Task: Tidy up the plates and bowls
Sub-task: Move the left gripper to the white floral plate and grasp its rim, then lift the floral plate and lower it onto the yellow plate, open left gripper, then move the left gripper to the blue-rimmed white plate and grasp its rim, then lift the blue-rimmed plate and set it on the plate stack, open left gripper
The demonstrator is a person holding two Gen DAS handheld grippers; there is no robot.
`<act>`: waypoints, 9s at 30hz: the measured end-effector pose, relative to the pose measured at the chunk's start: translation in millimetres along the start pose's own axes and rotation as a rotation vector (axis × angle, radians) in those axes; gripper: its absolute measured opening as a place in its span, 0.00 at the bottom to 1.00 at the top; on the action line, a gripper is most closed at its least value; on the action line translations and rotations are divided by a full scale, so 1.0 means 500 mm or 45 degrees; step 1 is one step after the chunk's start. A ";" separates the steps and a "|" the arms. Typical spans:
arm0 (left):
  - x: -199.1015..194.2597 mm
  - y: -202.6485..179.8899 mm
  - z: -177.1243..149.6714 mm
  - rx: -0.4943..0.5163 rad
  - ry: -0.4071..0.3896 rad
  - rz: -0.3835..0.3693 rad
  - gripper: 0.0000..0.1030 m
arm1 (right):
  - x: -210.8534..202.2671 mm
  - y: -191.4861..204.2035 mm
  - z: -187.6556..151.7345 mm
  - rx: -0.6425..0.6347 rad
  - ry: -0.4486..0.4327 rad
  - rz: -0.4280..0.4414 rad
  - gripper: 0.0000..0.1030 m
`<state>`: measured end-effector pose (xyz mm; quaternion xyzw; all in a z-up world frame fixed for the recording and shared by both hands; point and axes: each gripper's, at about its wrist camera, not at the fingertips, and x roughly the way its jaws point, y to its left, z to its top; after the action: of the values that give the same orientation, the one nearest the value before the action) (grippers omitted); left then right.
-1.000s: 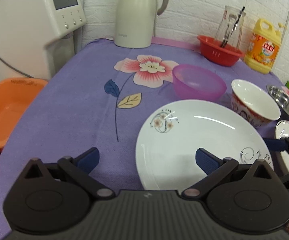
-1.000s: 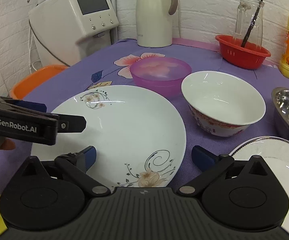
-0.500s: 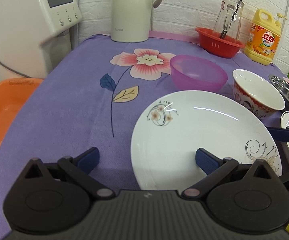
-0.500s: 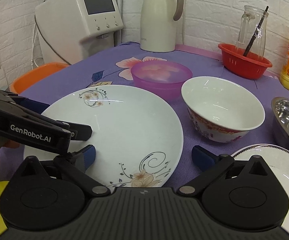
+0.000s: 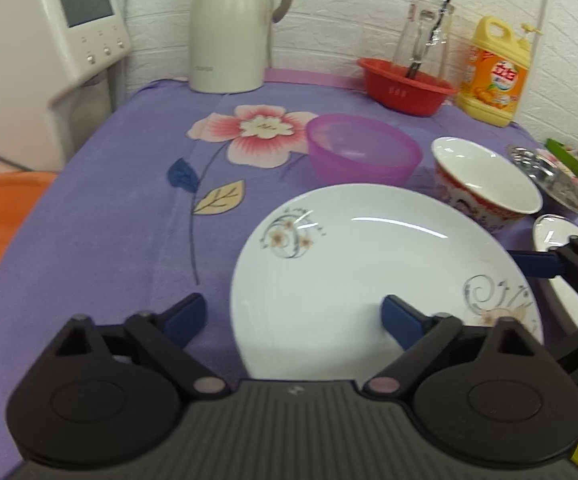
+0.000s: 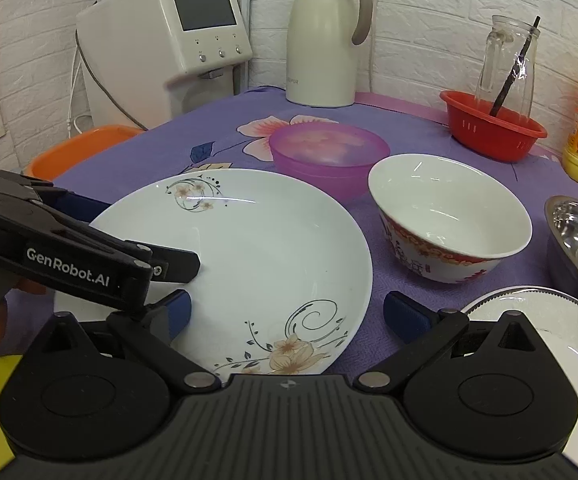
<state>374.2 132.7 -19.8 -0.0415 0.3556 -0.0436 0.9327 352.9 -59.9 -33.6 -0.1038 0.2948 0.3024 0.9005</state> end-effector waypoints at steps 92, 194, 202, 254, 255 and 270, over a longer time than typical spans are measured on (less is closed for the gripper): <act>-0.243 -0.254 -0.173 -0.033 -0.083 -0.151 0.98 | -0.368 -0.127 -0.307 0.739 -0.225 -0.324 1.00; 0.027 -0.397 0.006 0.186 0.196 -0.203 0.72 | -0.204 -0.209 -0.170 0.465 0.008 -0.395 1.00; -0.050 -0.387 0.011 0.174 0.093 -0.241 0.72 | -0.257 -0.173 -0.153 0.435 -0.075 -0.446 1.00; -0.324 -0.060 -0.213 -0.193 -0.132 -0.150 0.93 | -0.286 0.183 -0.173 0.089 -0.025 -0.117 1.00; -0.333 -0.062 -0.208 -0.181 -0.152 -0.159 0.94 | -0.288 0.185 -0.171 0.083 -0.033 -0.134 1.00; -0.355 -0.084 -0.174 -0.174 -0.224 -0.173 0.95 | -0.337 0.131 -0.171 0.187 -0.164 -0.234 1.00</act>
<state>182.0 106.9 37.1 -0.1325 0.2709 -0.0784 0.9502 164.7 -120.8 -2.9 -0.0446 0.2469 0.2023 0.9466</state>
